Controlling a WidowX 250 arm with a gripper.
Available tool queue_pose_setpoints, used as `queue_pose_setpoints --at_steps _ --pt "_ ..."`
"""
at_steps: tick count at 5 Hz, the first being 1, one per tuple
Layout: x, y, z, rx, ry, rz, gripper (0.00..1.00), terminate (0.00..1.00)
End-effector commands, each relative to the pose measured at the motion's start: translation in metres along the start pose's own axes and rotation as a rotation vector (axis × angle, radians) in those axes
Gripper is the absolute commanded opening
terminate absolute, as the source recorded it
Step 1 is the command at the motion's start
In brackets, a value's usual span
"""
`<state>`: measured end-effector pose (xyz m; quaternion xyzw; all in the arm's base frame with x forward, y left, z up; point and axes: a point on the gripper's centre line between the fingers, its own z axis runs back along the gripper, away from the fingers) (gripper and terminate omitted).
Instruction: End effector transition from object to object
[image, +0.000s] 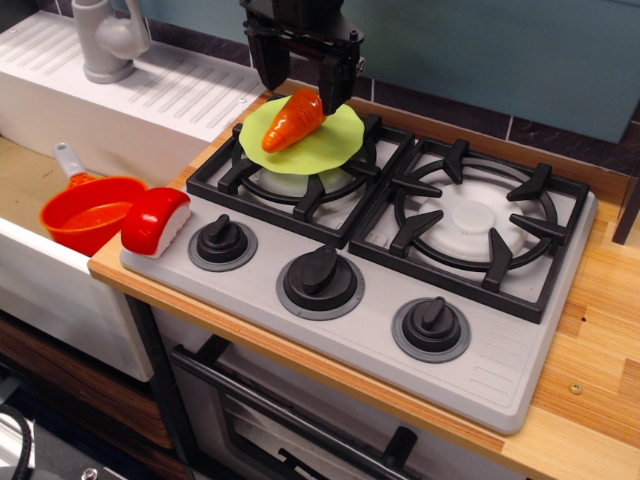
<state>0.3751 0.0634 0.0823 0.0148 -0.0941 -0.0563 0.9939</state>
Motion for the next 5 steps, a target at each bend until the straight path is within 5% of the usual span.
queue_pose_setpoints --at_steps 1,5 --pt "0.000 0.000 0.000 0.000 0.000 0.000 1.00 0.00" --pt "-0.019 0.012 0.067 0.026 0.100 0.031 1.00 0.00"
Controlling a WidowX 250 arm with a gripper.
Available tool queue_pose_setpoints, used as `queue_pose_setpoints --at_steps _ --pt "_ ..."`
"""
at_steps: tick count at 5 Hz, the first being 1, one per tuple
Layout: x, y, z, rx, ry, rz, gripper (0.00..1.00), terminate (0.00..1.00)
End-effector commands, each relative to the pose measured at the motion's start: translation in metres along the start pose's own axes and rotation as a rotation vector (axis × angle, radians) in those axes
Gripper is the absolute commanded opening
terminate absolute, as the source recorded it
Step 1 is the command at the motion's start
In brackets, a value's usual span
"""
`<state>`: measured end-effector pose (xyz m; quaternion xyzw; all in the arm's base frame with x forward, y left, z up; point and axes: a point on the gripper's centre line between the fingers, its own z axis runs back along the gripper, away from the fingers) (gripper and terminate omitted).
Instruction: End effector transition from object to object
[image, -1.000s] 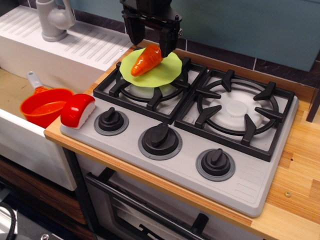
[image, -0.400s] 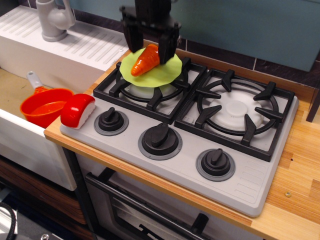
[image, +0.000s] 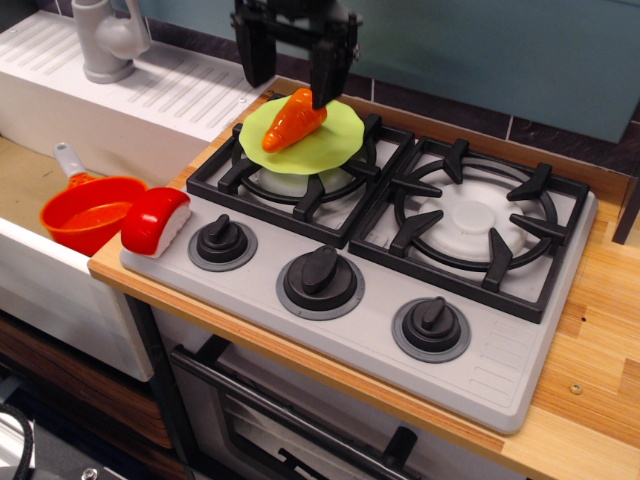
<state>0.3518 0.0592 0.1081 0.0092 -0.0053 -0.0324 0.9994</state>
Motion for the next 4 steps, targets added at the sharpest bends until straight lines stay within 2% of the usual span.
queue_pose_setpoints --at_steps 1,2,4 --pt "-0.029 0.035 0.027 0.085 -0.094 -0.036 1.00 0.00" --pt "-0.047 0.046 0.012 0.096 -0.119 -0.061 1.00 0.00" --pt "-0.063 0.058 -0.011 0.108 -0.156 -0.057 1.00 0.00"
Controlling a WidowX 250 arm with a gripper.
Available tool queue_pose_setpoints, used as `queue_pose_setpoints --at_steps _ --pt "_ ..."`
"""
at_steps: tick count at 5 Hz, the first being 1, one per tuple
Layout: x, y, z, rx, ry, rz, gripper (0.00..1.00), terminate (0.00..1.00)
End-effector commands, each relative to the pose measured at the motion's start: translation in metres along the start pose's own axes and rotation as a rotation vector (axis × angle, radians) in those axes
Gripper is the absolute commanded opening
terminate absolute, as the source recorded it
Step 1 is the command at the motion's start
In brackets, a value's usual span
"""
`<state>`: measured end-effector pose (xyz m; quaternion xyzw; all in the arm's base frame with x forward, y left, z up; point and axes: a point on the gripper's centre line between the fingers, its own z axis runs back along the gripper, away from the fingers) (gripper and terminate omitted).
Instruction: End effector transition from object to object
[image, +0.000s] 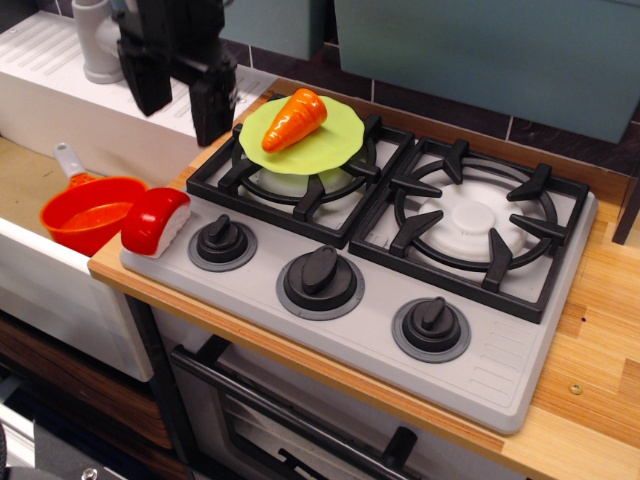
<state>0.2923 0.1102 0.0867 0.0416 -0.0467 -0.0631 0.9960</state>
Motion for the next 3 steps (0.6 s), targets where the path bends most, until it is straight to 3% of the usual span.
queue_pose_setpoints --at_steps 1,3 --pt "-0.013 0.020 -0.003 0.045 -0.090 0.000 1.00 0.00" --pt "-0.031 0.007 -0.020 0.014 -0.124 0.054 1.00 0.00"
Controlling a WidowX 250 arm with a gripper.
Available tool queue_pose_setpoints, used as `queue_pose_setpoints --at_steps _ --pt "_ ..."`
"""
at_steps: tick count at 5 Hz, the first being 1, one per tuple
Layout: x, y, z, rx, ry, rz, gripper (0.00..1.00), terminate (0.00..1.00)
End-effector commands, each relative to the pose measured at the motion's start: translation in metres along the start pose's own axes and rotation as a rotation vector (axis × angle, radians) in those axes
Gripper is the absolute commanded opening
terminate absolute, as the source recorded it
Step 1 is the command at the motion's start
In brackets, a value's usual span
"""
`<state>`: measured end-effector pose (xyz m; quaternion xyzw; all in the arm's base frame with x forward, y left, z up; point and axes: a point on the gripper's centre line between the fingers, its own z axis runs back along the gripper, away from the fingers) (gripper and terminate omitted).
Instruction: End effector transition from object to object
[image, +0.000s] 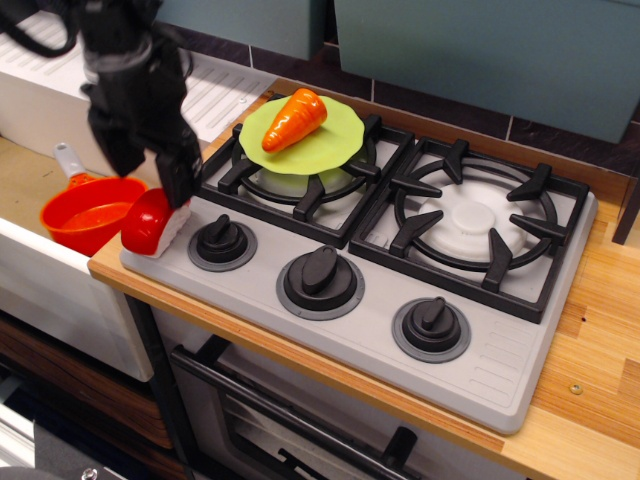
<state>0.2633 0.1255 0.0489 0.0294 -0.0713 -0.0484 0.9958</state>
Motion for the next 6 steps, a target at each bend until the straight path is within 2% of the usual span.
queue_pose_setpoints --at_steps 1,2,3,5,6 --pt "0.003 -0.005 0.010 0.009 -0.072 0.059 1.00 0.00" --pt "0.000 -0.003 0.001 0.006 -0.064 0.078 1.00 0.00" --pt "-0.010 0.001 -0.011 -0.009 -0.082 0.065 1.00 0.00" --pt "-0.015 -0.002 -0.008 -0.047 -0.071 0.091 1.00 0.00" --pt "-0.015 -0.002 -0.008 -0.047 -0.071 0.091 1.00 1.00"
